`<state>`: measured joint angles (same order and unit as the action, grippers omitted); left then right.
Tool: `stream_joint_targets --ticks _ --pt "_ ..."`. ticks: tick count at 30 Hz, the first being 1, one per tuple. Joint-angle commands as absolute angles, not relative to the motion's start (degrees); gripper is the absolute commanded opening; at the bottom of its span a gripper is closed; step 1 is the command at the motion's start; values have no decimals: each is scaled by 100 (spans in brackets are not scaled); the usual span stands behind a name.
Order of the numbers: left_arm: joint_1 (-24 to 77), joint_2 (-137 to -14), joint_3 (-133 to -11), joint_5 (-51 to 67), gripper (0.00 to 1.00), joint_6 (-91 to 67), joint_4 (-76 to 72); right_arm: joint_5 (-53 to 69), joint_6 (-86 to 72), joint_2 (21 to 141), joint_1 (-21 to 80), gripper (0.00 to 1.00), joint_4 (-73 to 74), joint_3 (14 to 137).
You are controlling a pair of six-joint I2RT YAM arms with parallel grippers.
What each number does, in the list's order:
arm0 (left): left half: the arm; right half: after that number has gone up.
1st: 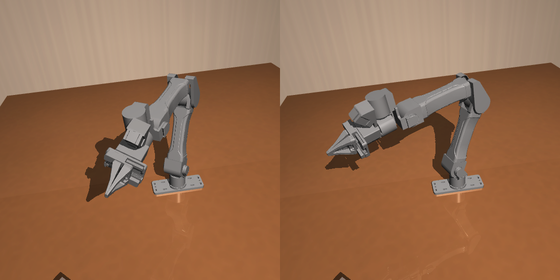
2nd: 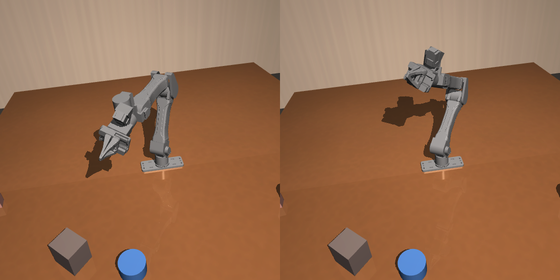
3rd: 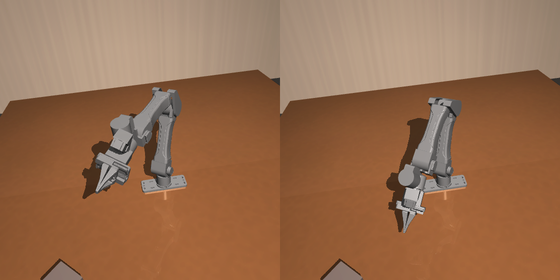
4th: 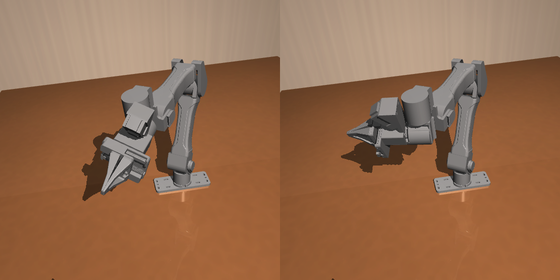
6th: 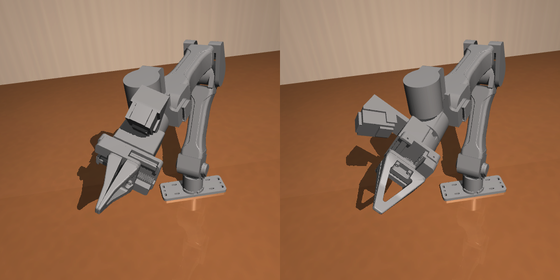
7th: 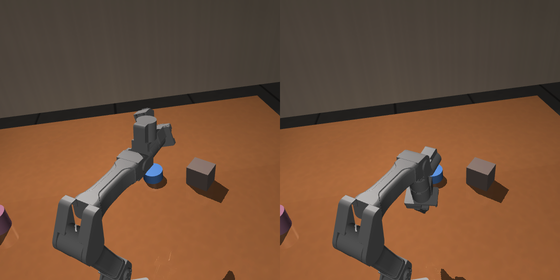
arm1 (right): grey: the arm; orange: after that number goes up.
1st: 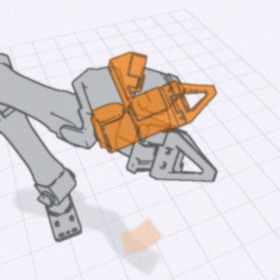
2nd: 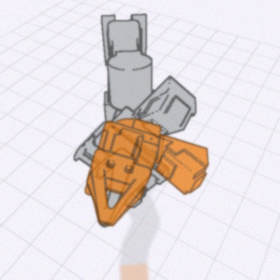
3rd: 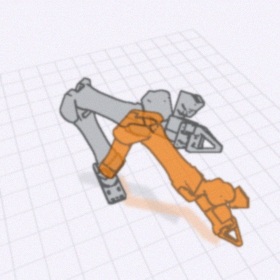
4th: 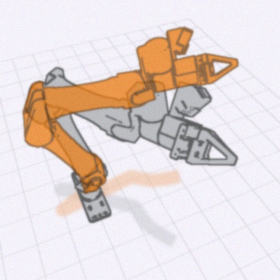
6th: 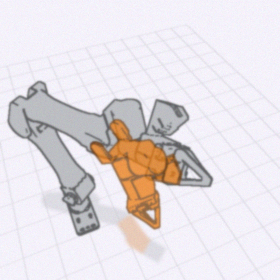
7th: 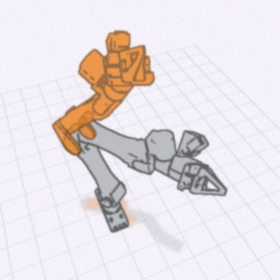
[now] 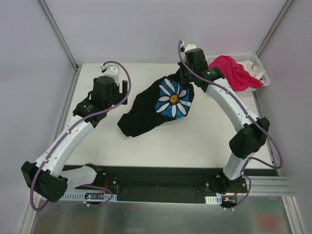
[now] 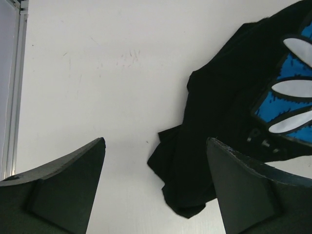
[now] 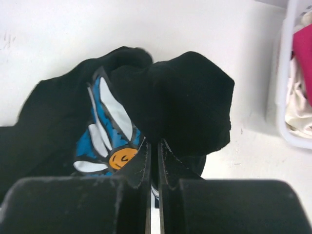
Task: Fold and stack the t-shirts
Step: Flatten out the tshirt
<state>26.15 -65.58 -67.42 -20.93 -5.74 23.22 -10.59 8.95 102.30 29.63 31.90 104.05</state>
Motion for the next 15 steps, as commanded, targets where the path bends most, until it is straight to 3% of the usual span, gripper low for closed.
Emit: stream_joint_targets --ticks 1,15 --pt "2584 -6574 -6724 -1907 84 -545 2206 -1274 1081 9555 3102 3 3586 10513" --pt "2584 -6373 -6829 -2057 83 -483 2197 -1538 309 7068 3551 6 3314 7966"
